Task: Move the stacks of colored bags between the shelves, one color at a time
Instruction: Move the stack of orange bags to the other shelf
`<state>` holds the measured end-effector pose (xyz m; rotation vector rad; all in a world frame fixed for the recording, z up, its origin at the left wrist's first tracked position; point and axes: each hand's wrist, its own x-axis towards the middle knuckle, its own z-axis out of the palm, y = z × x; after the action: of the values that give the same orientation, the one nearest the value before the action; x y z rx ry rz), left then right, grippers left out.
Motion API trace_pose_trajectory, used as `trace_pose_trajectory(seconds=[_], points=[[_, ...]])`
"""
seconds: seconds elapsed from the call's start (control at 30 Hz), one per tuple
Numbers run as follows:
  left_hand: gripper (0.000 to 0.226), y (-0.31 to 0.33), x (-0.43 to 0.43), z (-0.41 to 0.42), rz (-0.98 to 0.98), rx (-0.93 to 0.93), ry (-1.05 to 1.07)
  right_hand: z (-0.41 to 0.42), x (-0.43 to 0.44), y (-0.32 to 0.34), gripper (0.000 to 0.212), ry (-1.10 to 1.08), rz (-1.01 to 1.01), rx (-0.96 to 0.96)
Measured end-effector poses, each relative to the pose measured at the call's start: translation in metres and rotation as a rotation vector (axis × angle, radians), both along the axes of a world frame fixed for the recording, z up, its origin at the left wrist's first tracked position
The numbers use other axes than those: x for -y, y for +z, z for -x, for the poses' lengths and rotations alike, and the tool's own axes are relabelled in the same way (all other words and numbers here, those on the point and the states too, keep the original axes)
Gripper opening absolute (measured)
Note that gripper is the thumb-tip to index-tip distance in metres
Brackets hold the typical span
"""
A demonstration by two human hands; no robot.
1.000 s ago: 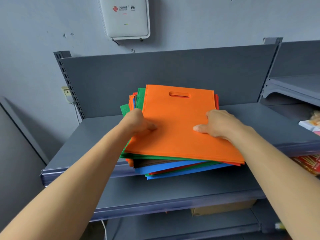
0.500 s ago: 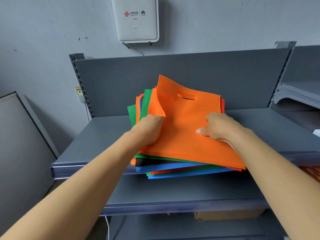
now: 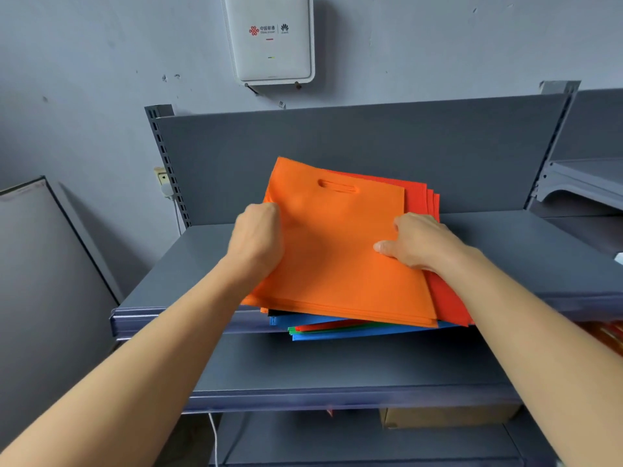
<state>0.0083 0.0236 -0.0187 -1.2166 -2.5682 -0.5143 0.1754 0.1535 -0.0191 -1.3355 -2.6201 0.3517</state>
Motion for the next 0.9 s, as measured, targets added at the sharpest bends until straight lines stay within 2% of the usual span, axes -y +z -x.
trace_pose_trajectory(seconds=[0.17,0.27,0.3,0.4,0.53,0.7,0.77,0.83,0.9], points=[[0.022,-0.003,0.021,0.024,-0.003,0.123,0.117,0.016,0.012,-0.001,0.055,0.074,0.029,-0.047],[0.011,-0.009,0.025,0.027,0.007,0.218,0.14,0.024,0.019,0.0,0.056,0.111,0.056,-0.077],[0.013,-0.01,0.026,0.027,0.009,0.257,0.147,0.026,0.02,0.0,0.056,0.107,0.067,-0.085],[0.043,-0.011,0.028,0.028,0.013,0.376,0.17,0.026,0.018,-0.002,0.054,0.031,0.098,-0.099],[0.049,-0.013,0.029,0.03,-0.033,0.48,0.14,0.024,0.02,0.001,0.053,-0.004,0.148,-0.137],[0.056,-0.016,0.031,0.031,-0.043,0.447,0.051,0.025,0.023,0.008,0.048,-0.056,0.212,-0.364],[0.057,-0.018,0.033,0.031,-0.03,0.42,0.01,0.027,0.021,0.006,0.034,-0.086,0.243,-0.433],[0.056,-0.019,0.034,0.031,-0.035,0.392,0.0,0.028,0.022,0.005,0.023,-0.102,0.279,-0.468],[0.055,-0.018,0.037,0.032,-0.059,0.371,0.011,0.028,0.024,0.005,0.028,-0.09,0.297,-0.464]])
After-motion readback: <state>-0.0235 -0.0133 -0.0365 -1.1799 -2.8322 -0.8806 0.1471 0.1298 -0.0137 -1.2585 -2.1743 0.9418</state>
